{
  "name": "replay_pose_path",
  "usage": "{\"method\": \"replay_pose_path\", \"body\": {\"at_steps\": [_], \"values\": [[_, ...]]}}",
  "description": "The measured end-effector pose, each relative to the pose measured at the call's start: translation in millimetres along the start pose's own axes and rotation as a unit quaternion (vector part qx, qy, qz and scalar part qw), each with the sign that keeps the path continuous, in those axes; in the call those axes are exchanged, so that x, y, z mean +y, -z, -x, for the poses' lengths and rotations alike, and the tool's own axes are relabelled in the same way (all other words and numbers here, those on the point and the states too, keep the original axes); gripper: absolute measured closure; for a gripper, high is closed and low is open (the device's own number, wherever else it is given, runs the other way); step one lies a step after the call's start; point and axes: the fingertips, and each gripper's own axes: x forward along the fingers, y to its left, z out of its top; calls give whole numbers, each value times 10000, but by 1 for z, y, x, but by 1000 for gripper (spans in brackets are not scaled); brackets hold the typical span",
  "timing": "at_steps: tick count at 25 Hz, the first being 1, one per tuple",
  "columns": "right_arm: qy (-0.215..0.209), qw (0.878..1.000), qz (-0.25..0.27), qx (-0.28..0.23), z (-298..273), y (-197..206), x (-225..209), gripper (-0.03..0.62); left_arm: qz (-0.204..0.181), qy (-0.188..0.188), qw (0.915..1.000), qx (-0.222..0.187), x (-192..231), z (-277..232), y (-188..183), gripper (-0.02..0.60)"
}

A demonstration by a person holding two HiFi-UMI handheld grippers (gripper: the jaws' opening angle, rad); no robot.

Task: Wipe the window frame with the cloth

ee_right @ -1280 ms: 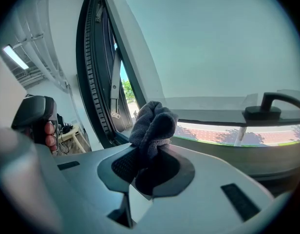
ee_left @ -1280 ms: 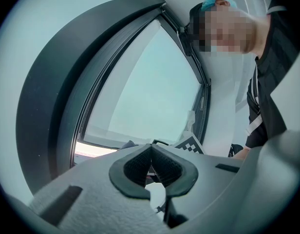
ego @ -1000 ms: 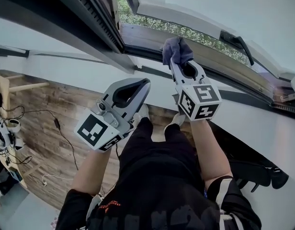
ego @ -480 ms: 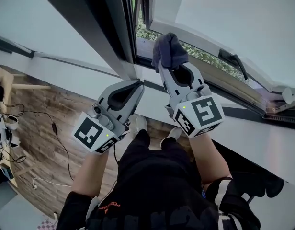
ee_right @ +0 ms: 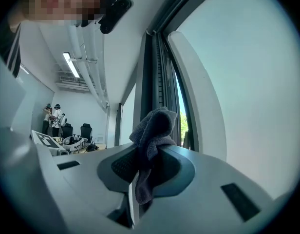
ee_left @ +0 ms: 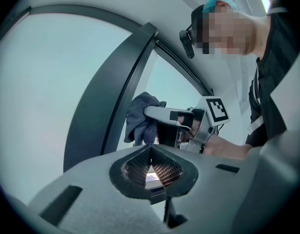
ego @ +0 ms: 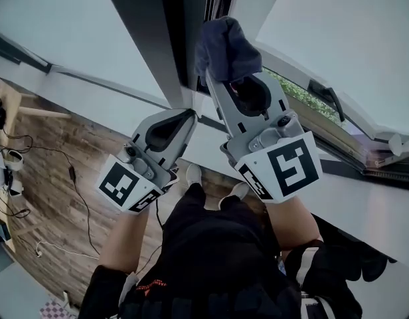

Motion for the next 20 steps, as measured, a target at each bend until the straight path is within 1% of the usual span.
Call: {"method": "replay_pose_path", "body": {"at_steps": [3,8,16,20], "values": [[-60,9999,78,-41,-7,-4,6,537,-7,-60,10000,-43,6,5,-4,561],[-121,9998,132,6,-18,1,12,537,5,-126,9999,-76,13,11,-6,561],[-221,9994,87,260,-43,27,28,537,120,-226,9997,-53,29,29,2,561],[-232,9989,23,402,-47,45,24,537,190,-253,9995,15,32,27,12,561]]}}
